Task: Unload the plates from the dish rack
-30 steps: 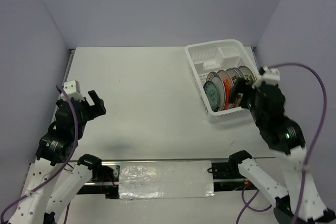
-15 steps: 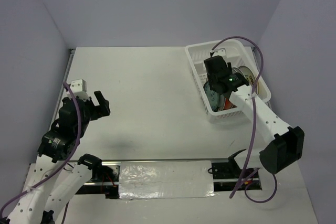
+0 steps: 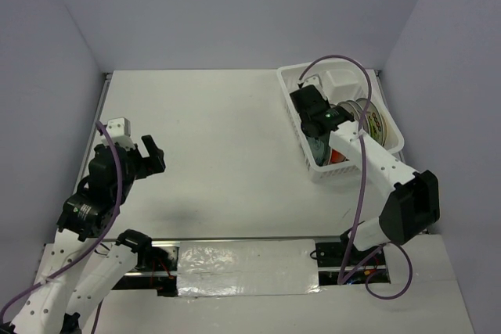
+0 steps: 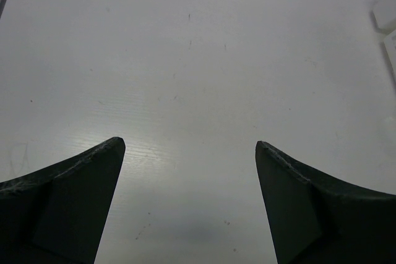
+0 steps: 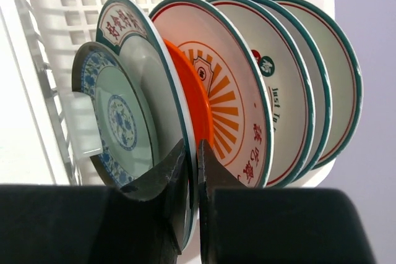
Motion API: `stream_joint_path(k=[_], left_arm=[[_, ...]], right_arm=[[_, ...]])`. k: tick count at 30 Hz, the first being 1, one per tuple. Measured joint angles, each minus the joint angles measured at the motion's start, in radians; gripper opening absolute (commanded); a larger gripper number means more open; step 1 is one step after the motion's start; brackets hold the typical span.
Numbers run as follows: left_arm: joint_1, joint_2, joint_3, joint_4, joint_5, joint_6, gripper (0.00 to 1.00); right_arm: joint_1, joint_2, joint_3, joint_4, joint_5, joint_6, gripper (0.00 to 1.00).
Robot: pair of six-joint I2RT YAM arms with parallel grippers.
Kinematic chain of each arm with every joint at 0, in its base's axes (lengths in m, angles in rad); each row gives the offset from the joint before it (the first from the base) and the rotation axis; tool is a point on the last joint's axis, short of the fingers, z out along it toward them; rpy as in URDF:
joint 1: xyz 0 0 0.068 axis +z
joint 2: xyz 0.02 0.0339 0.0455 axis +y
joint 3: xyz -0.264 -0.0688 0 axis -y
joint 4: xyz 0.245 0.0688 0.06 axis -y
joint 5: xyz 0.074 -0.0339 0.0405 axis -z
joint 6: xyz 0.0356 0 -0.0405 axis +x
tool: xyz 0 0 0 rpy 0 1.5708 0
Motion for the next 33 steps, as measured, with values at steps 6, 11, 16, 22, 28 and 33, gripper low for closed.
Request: stream_joint_path(k=[6, 11, 16, 22, 28, 33], left_arm=[[0.000, 0.001, 0.000, 0.000, 0.000, 0.002, 1.00], [0.000, 0.019, 0.015, -0.008, 0.006, 0.002, 1.00], [0.000, 0.084, 0.082, 0.010, 0.108, -0.009, 1.00], [0.000, 0.211, 0.148, 0.206, 0.390, -0.066, 0.99], [-0.024, 0.413, 0.158, 0.570, 0.772, -0.164, 0.96], [-0.082, 0.573, 0.248, 0.643, 0.882, -0.165, 0.93]], right_arm=[[0.014, -0.001, 0.019, 0.001, 0.056, -0.019, 0.00], [0.034, -0.034, 0.041, 0.032, 0.121, -0.068, 0.00], [0.084, -0.092, 0.125, 0.058, 0.261, -0.135, 0.00], [0.217, -0.161, 0.268, 0.115, 0.458, -0.245, 0.00], [0.313, -0.257, 0.469, -0.064, 0.114, -0.059, 0.00], [0.309, -0.410, 0.351, -0.074, -0.285, 0.068, 0.00]])
